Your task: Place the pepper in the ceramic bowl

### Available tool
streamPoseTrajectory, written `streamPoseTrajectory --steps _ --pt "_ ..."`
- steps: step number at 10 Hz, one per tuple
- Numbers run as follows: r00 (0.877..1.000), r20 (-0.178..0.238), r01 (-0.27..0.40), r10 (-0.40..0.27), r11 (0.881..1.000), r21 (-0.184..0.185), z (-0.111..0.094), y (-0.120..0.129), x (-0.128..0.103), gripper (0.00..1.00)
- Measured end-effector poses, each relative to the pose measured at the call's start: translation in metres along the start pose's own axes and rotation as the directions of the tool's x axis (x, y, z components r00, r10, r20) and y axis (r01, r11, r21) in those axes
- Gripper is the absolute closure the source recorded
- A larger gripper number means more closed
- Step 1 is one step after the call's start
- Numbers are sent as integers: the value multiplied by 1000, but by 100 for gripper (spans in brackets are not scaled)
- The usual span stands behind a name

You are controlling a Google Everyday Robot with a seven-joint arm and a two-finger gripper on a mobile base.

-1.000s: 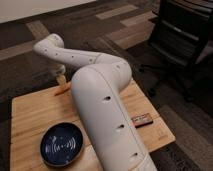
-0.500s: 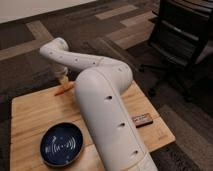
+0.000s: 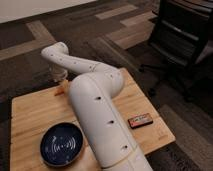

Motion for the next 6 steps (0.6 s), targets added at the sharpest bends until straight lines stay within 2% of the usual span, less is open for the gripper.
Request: streamPoseTrajectory --steps 1,2,5,6 --pt "1000 -9 0 0 1000 -12 2 -2 1 35" --pt "1000 -17 0 0 1000 -24 4 -4 -1 40" --pt "1000 -5 -20 19 999 -44 10 -1 -9 86" --pt "1000 -1 -26 26 999 -48 11 1 -9 98"
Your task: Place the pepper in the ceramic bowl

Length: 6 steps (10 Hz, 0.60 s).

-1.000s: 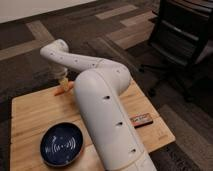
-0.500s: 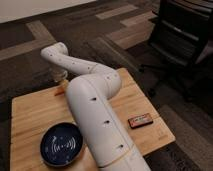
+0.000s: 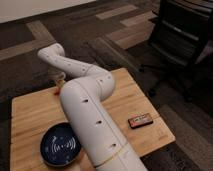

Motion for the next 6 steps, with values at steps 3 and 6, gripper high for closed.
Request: streamPoseTrajectory --steps 3,6 --pt "1000 2 4 -3 1000 -4 -9 2 -3 100" --pt "989 -18 146 -147 989 -7 -35 -11 -37 100"
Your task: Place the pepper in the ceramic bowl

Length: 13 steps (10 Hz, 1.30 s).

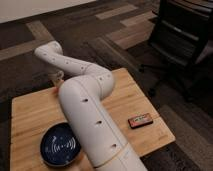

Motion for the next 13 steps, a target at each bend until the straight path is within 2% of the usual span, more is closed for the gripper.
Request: streamPoseTrajectory --steps 2,3,4,5,10,11,13 --pt "990 -25 136 -136 990 21 -27 -21 -31 100" --pt "979 -32 201 -199 978 49 -50 -31 -52 100" --pt "978 -31 207 -205 974 92 -71 -36 -65 100" --pt "980 -32 200 -198 973 115 -82 -37 -67 100" --pt "978 -42 210 -206 971 112 -83 -38 -71 100" --pt "966 -58 257 -252 961 106 -89 -40 -95 100" --pt "945 -63 325 -320 940 102 -93 -34 -155 100"
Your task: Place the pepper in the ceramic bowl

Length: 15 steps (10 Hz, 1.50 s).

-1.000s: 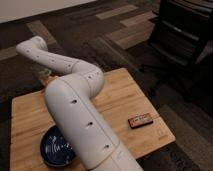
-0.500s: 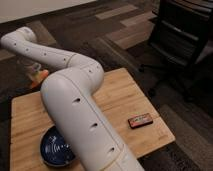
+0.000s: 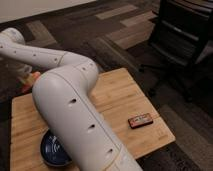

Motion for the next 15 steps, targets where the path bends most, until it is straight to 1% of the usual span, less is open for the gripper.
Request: streamPoseTrajectory --steps 1,2,3,4,5,6,7,8,9,10,11,13,14,15 --pt "1000 14 22 -22 1000 12 -1 -5 -33 100" --pt "1000 12 22 -22 1000 23 -2 -2 -57 100" --pt "1000 17 2 -3 1000 27 -2 9 -79 100" --pt "999 14 -50 49 998 26 -3 32 -97 100" --pt "992 8 -125 125 992 19 -5 64 -107 100" --pt "974 0 -228 228 974 9 -5 107 -113 100" --pt "948 -9 -318 318 948 2 -4 144 -115 100" --pt "929 -13 -371 371 929 2 -3 166 -117 100" --pt "916 -17 -402 402 916 1 -3 180 -119 100" --pt "911 -18 -412 412 911 0 -2 185 -119 100" --pt "913 -16 -408 408 913 0 -2 183 -121 100" --pt "912 -15 -409 409 912 1 -2 183 -121 100" --pt "909 -20 -416 416 909 -4 -1 187 -123 100" --pt "900 -28 -436 436 900 -18 1 195 -130 100"
